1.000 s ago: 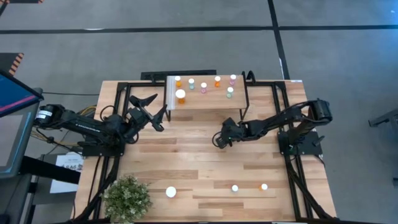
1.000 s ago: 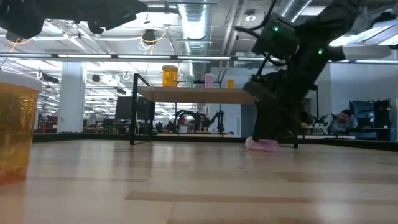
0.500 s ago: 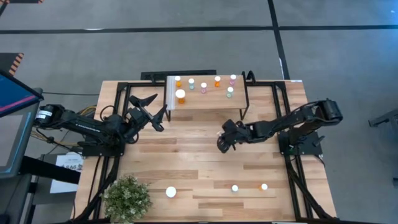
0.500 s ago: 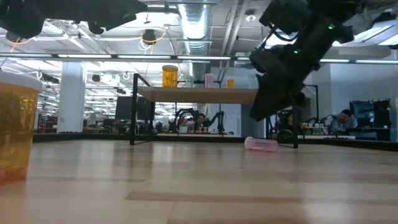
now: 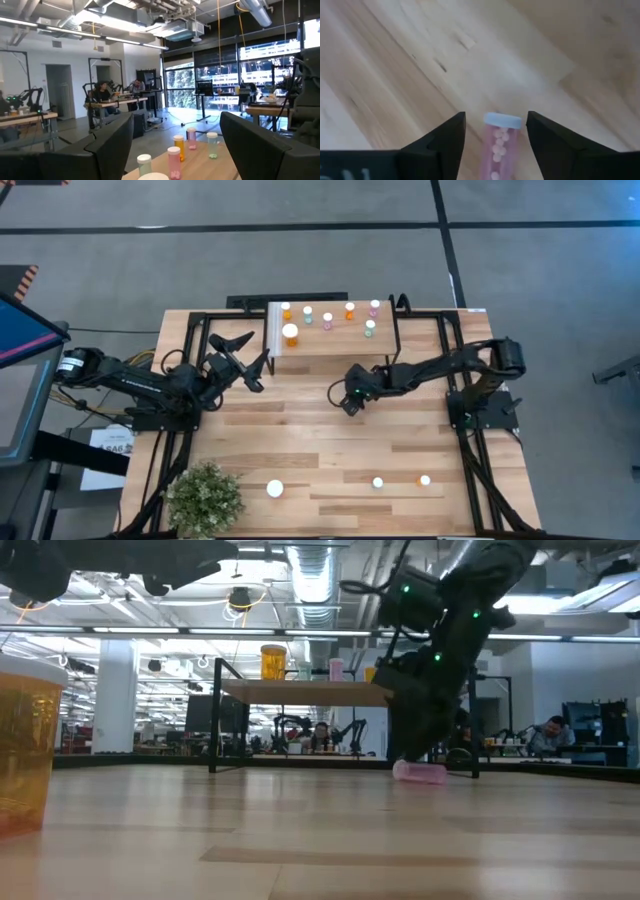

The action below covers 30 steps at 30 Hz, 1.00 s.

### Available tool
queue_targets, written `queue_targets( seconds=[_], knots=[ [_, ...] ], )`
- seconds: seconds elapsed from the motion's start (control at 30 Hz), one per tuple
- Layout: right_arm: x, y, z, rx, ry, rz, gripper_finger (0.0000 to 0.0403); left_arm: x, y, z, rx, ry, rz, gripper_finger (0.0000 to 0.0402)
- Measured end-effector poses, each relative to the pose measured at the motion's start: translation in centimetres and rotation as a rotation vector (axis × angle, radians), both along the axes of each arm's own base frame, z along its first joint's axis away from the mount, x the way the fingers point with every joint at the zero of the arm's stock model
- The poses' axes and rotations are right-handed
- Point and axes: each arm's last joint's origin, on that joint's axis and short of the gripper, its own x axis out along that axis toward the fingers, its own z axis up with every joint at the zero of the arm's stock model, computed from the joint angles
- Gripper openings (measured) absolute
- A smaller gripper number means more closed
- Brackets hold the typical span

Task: Pick and place medicine bottles onto shelf by color
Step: Put the pink small pill bottle on the shelf

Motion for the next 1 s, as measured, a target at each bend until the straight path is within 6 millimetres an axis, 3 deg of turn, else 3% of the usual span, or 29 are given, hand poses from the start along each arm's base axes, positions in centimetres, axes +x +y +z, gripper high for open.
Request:
queue_targets(
  seconds=[0.3,0.63,0.8,1.0],
  knots=[
    [1.0,-0.8,-1.7,0.052,0.050,-0.002,0.0234,0.0,0.0,0.0,0.004,0.005,-0.001,0.0288],
    [0.9,-0.8,-1.8,0.048,0.073,0.007,0.0182,0.0,0.0,-0.1,0.004,0.012,0.001,0.0288],
    [0.8,-0.5,-1.2,0.041,0.049,0.025,0.0147,0.0,0.0,-0.1,0.004,0.013,0.002,0.0288],
    [1.1,0.4,1.2,0.019,-0.073,0.073,0.0126,0.0,0.0,-0.1,0.004,0.014,0.003,0.0288]
  ],
)
